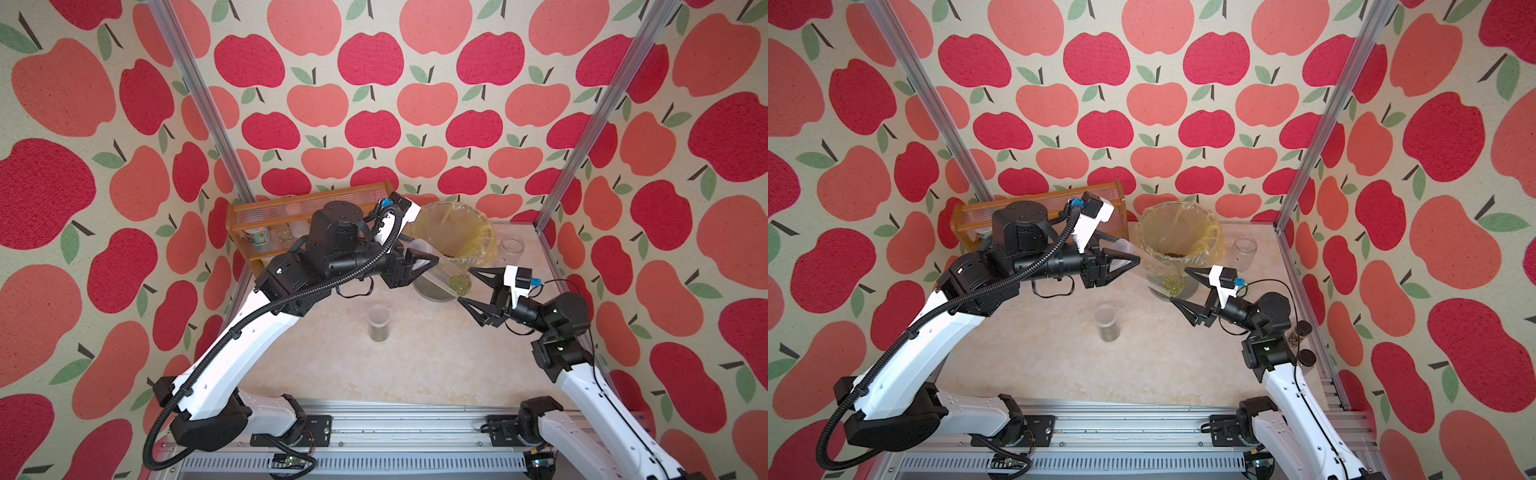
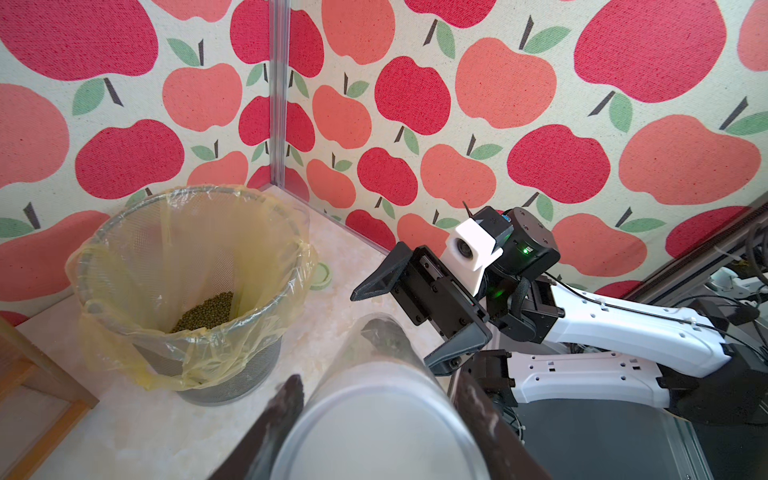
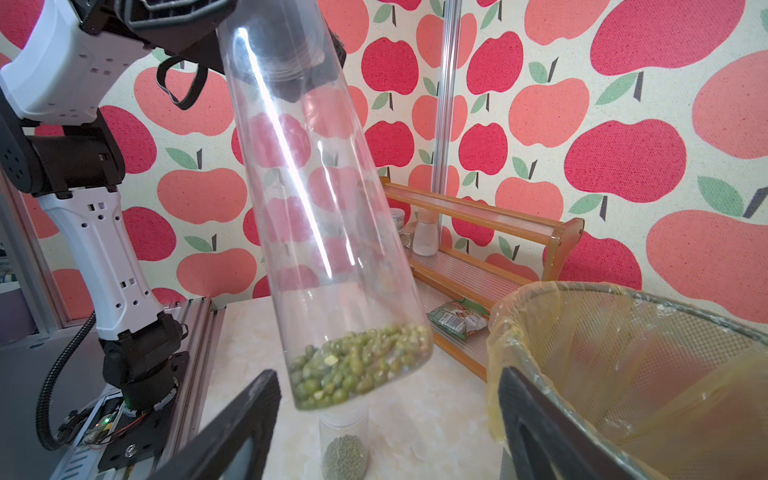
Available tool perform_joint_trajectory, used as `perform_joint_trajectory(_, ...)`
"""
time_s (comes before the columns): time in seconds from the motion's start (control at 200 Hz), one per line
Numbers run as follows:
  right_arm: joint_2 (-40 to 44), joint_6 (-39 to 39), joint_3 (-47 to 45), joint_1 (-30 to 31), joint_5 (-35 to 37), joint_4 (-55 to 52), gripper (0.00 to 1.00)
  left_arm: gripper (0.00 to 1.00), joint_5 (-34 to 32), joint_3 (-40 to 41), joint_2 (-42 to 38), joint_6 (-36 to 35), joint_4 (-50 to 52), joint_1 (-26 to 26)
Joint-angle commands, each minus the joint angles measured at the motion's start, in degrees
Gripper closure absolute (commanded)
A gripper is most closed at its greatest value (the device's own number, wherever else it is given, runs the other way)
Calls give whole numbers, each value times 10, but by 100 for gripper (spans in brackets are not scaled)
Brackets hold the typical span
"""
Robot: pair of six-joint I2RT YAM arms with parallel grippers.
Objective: Empty moldy mung beans from jars
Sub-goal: Pick up the jar from the center of the board.
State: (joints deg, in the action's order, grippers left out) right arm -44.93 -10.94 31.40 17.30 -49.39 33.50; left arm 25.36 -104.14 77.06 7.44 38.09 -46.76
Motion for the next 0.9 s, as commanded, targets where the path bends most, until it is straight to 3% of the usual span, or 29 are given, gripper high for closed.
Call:
perform_joint_trajectory(0.0, -7, 13, 15, 11, 8, 31, 14, 72, 33, -22, 14, -1, -15, 1)
perform_joint_trajectory(0.685, -24, 36, 17, 28, 31, 29, 15, 73, 83, -23, 49, 6, -56, 7)
perform_joint_trajectory(0.895, -26, 5, 9, 28, 35, 84, 16, 73, 91, -21, 54, 12, -56, 14)
